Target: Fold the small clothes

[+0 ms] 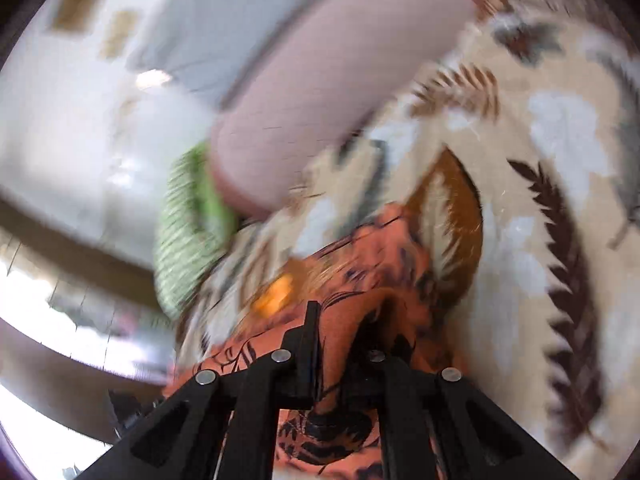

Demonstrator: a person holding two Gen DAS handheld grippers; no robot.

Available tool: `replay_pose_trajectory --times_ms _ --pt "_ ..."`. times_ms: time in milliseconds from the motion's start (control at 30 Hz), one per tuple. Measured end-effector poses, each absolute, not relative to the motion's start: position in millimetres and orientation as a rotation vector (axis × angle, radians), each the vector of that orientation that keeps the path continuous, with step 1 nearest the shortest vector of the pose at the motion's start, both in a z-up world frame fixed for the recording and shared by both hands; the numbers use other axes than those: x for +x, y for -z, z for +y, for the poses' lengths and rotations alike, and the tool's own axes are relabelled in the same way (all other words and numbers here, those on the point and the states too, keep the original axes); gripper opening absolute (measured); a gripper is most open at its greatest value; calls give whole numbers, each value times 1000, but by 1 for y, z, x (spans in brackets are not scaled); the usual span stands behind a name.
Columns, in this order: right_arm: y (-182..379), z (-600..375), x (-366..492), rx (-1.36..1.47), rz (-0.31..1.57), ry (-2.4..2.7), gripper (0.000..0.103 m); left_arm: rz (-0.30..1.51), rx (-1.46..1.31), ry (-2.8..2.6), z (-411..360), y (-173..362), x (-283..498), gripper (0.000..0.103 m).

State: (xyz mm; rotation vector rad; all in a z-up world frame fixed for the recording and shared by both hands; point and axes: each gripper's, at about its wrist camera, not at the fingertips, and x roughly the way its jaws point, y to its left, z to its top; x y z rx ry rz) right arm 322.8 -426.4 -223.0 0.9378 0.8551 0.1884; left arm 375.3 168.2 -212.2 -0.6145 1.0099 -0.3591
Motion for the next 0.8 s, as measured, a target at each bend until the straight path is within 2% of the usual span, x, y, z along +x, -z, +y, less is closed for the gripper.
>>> replay_pose_trajectory --times_ms 67,167,200,267,367,400,467,500,533,600,667,700,733,767,800 --pt "253 -432 350 1025 892 -159 12 997 -660 290 173 233 389 16" --pt "291 -437 369 1152 918 -145 13 916 -791 217 189 251 379 22" --pt "299 -441 368 1194 896 -172 13 885 -807 207 192 248 370 25" --pt "306 -450 362 1251 849 -225 13 812 -786 171 192 234 346 37" --pt "294 -461 350 1268 770 -277 16 757 -679 128 177 206 313 40" --pt "283 -460 345 1247 758 -286 21 747 -663 125 174 201 306 41" --pt "258 -453 332 1178 724 -282 58 744 -638 144 155 191 286 48" --pt "248 -450 325 1155 698 -281 91 755 -626 133 150 192 281 48" --pt "237 -449 316 1139 652 -276 96 764 -622 117 142 194 276 48" --pt "216 -444 297 1102 562 -251 96 786 -634 98 132 203 258 48" --pt "206 -430 294 1012 639 -211 94 824 -605 88 118 219 252 48" --pt "205 -416 296 946 724 -211 85 873 -591 84 112 229 253 48" --pt "207 -402 297 886 789 -204 66 921 -593 82 108 239 255 47" --pt "210 -381 299 783 877 -191 58 950 -604 75 107 247 257 47" --pt "215 -363 301 684 946 -177 40 962 -608 60 108 252 259 47"
